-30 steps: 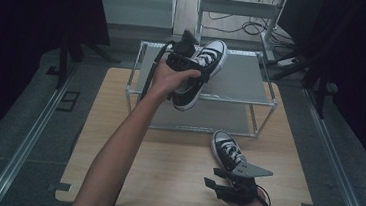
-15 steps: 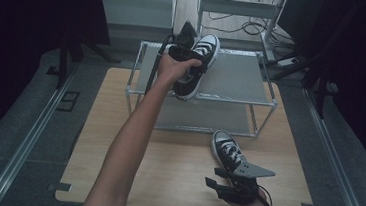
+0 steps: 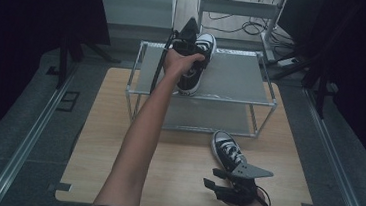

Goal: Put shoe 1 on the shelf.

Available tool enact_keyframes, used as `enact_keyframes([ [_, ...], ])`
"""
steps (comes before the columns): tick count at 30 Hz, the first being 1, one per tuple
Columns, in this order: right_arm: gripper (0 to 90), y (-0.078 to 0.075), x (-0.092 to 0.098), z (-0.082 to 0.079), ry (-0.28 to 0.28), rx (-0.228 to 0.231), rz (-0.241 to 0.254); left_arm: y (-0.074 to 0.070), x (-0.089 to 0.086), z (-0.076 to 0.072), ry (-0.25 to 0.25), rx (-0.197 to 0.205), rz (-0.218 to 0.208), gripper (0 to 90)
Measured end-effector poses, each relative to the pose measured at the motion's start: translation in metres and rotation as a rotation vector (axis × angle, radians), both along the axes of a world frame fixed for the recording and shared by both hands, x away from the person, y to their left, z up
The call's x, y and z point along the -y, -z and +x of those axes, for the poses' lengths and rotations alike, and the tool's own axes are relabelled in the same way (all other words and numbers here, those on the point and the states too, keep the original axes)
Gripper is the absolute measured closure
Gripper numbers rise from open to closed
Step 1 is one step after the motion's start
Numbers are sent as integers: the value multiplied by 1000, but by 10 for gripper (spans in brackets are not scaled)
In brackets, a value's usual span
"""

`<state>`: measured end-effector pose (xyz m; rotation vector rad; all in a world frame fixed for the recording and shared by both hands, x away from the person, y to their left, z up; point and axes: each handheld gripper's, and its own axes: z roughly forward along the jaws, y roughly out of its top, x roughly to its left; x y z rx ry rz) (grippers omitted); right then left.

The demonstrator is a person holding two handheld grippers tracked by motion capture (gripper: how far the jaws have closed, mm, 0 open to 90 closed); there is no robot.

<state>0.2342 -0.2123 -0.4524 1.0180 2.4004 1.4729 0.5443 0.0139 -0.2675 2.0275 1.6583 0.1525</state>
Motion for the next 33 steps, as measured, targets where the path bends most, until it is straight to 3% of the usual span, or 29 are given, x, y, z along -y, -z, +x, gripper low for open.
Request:
enact_keyframes([
  [6,474,-1,0,-1,-5,0,7,1,0,12,-84,-16,-1,180],
  [9,474,-2,1,-1,-9,0,12,4,0,18,-130,-23,18,178],
  [14,474,-1,1,-1,-7,-2,16,8,5,24,-160,-35,-5,177],
  [18,474,-1,0,-1,-10,-4,14,14,11,30,-198,-53,7,177],
  [25,477,-1,2,0,-9,-7,16,17,7,33,-255,-74,1,174],
  [33,473,1,-2,-1,-16,-8,3,21,4,35,-283,-96,-8,169],
])
